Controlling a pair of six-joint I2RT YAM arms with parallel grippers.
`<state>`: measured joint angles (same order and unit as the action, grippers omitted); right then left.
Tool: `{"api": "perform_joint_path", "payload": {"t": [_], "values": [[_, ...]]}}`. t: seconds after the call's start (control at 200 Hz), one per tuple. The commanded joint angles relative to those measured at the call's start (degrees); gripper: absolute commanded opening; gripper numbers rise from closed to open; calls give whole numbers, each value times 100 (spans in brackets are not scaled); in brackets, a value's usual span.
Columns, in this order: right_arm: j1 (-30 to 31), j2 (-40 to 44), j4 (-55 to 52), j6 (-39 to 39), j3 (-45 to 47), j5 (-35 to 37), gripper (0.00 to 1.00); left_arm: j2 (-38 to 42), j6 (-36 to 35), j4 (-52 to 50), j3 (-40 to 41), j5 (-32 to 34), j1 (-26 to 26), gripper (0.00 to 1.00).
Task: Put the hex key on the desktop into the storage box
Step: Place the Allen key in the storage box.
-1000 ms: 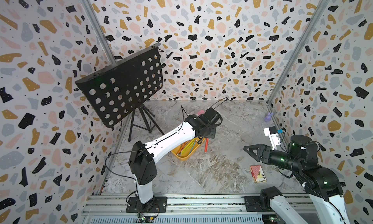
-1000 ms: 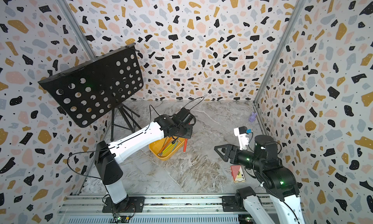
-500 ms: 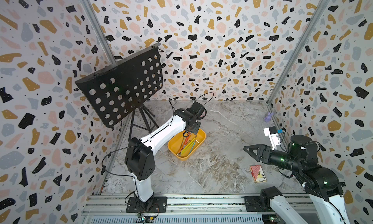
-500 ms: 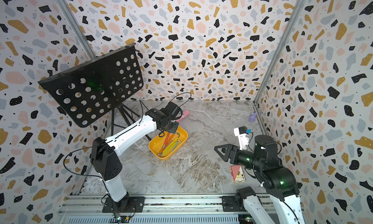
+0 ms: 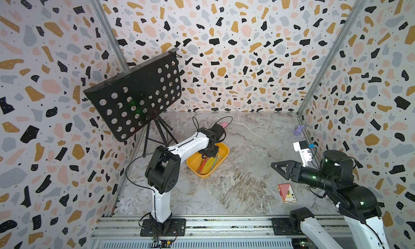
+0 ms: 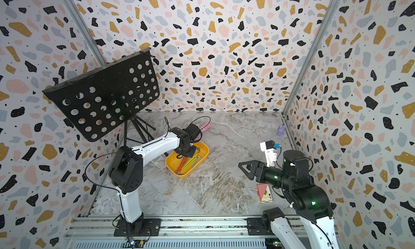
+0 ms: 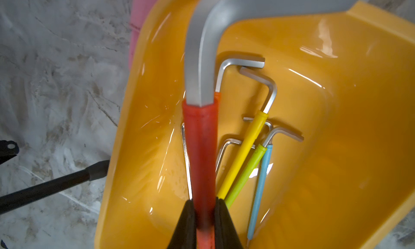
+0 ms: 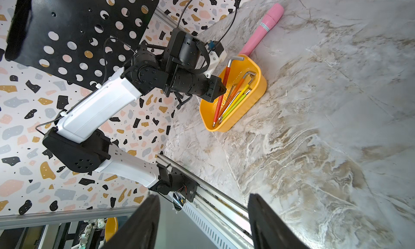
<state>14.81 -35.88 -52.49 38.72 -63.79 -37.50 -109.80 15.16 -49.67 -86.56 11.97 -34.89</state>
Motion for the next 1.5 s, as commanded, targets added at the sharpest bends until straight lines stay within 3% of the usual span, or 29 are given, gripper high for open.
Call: {"api": "perform_joint_path", "payload": {"t": [0.0, 0.601, 0.751, 0.871, 1.056, 1.276, 1.347, 1.377, 1.397, 1.497], "values": [[22, 3, 4, -53, -23, -2, 68, 93, 146, 126, 37, -165, 51, 0], [22, -4, 5, -41, 5, 14, 68, -506, 286, -281, -255, -413, 211, 0], [22, 2, 10, -52, 61, 19, 68, -560, 288, -314, -291, -493, 212, 23], [22, -11, 24, -53, 78, 9, 68, -488, 304, -322, -324, -494, 213, 35], [22, -17, 28, -64, 107, 39, 67, -135, 354, -283, -338, -502, 211, 37], [22, -62, -98, -144, 100, 212, 69, 1093, 449, 27, -185, -505, 210, 47], [18, -94, -191, -190, 84, 354, 70, 1513, 458, 72, -143, -490, 211, 56], [22, -102, -230, -213, 76, 444, 71, 1686, 465, 86, -123, -488, 211, 86], [23, -103, -265, -228, 72, 510, 72, 1808, 460, 92, -96, -488, 211, 98], [22, -114, -356, -237, 105, 833, 76, 2386, 466, 128, 117, -397, 210, 100]]}}
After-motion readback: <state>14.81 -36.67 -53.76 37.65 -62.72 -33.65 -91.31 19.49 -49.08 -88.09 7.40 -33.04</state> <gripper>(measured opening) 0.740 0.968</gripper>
